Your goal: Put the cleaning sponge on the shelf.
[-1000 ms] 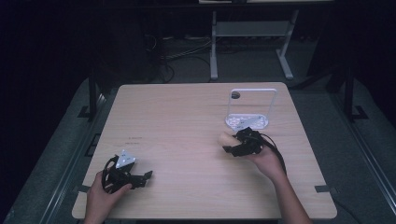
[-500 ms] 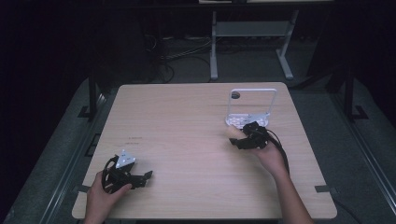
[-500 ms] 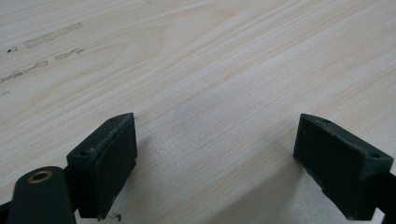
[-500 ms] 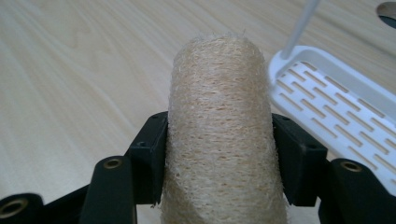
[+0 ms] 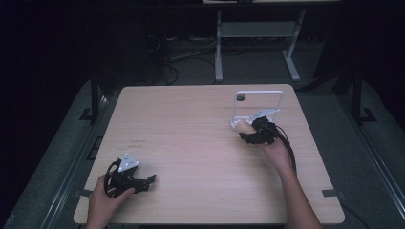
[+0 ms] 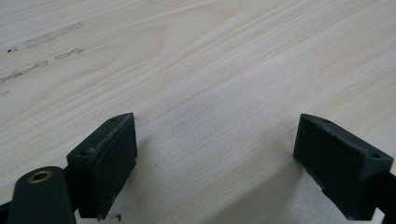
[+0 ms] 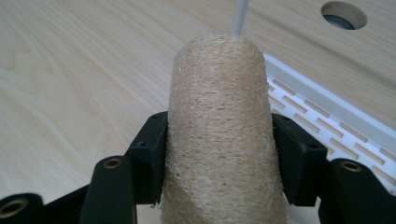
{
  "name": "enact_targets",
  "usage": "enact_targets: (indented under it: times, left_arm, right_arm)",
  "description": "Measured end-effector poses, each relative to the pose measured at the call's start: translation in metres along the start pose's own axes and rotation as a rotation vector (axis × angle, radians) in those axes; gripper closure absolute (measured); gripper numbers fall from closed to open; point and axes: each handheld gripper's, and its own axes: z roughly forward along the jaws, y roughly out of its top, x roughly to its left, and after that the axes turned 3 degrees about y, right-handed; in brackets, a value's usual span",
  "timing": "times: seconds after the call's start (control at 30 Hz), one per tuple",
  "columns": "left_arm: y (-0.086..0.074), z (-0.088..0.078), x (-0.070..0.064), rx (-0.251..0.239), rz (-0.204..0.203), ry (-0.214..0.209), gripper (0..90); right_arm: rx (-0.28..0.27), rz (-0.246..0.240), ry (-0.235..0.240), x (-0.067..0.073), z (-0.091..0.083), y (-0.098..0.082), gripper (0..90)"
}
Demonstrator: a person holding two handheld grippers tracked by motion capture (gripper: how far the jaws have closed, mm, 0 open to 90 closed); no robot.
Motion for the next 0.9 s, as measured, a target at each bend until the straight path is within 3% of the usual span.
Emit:
enact_targets:
  times: [0.37,0.9]
  left_arm:
    - [0.000,0.000,0.000,0.000,0.000,-0.001,12.8]
    - [0.000,0.000,0.000,0.000,0.000,0.000,12.8]
  right_arm:
    - [-0.007,0.043,-0.043,-0.017,0.008,0.009,42.1]
    - [0.056,0.087,-0.080,-0.035,0.031,0.014,42.0]
